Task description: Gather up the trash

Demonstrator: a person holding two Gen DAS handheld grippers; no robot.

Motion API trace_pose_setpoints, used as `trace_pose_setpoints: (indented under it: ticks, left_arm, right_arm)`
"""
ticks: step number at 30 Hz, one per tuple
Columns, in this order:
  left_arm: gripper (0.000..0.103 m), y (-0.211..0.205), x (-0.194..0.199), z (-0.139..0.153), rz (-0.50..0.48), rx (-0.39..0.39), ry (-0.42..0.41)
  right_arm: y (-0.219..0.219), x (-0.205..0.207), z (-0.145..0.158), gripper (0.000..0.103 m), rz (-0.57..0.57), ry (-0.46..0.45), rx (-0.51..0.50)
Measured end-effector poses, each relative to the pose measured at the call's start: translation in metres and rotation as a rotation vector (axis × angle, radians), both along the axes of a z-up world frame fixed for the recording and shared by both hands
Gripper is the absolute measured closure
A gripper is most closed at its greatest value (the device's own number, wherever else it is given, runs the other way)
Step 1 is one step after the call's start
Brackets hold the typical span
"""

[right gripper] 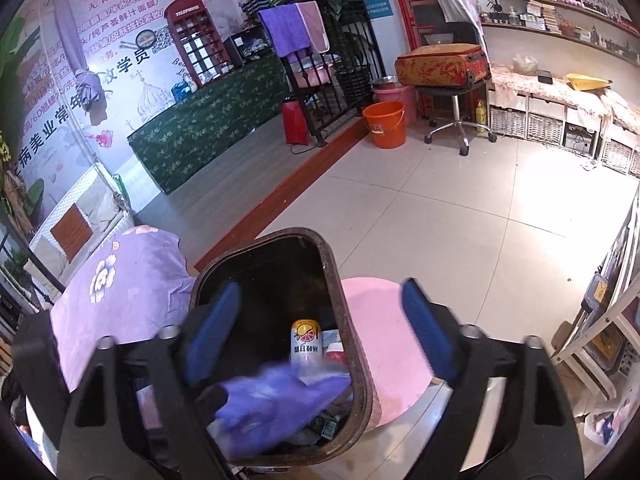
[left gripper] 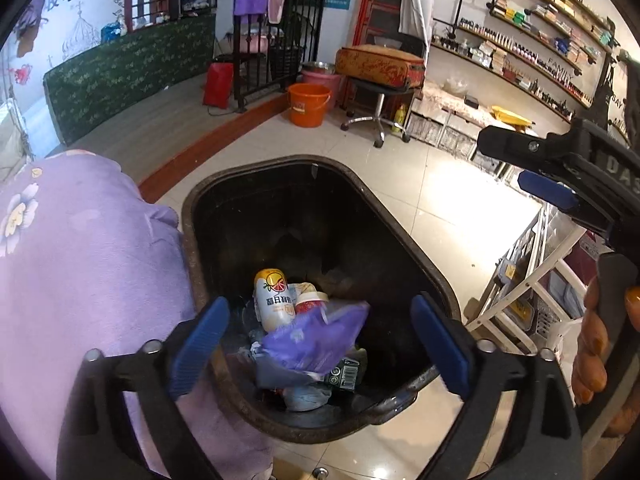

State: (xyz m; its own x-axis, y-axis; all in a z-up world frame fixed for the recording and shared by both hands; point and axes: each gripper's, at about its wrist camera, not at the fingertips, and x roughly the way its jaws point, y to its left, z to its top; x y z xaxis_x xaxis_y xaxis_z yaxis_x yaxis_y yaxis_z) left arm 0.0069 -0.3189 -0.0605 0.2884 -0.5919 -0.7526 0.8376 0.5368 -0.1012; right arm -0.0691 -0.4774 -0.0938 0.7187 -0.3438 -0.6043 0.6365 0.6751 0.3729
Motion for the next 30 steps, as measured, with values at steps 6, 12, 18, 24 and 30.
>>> trace_pose_setpoints:
  ticks: [6, 12, 18, 24, 30]
  left_arm:
    - [0.006, 0.025, 0.000, 0.016, 0.052, -0.050, -0.047]
    - [0.006, 0.063, -0.003, 0.034, 0.127, -0.088, -0.151]
    - [0.006, 0.106, -0.003, 0.048, 0.251, -0.120, -0.246]
    - [0.006, 0.147, -0.002, 0.061, 0.395, -0.142, -0.296]
    - [0.006, 0.181, -0.013, 0.069, 0.505, -0.158, -0.351]
  right_arm:
    - [0.001, -0.007, 0.004, 0.008, -0.009, -0.039, -0.012]
    - [0.017, -0.004, 0.009, 0.006, 0.025, -0.069, -0.044]
    - [0.047, 0.004, 0.020, 0.006, 0.058, -0.098, -0.110]
    - [0.101, 0.019, 0.031, 0.006, 0.106, -0.146, -0.196]
    - [0.165, 0.034, 0.048, 0.006, 0.176, -0.146, -0.367]
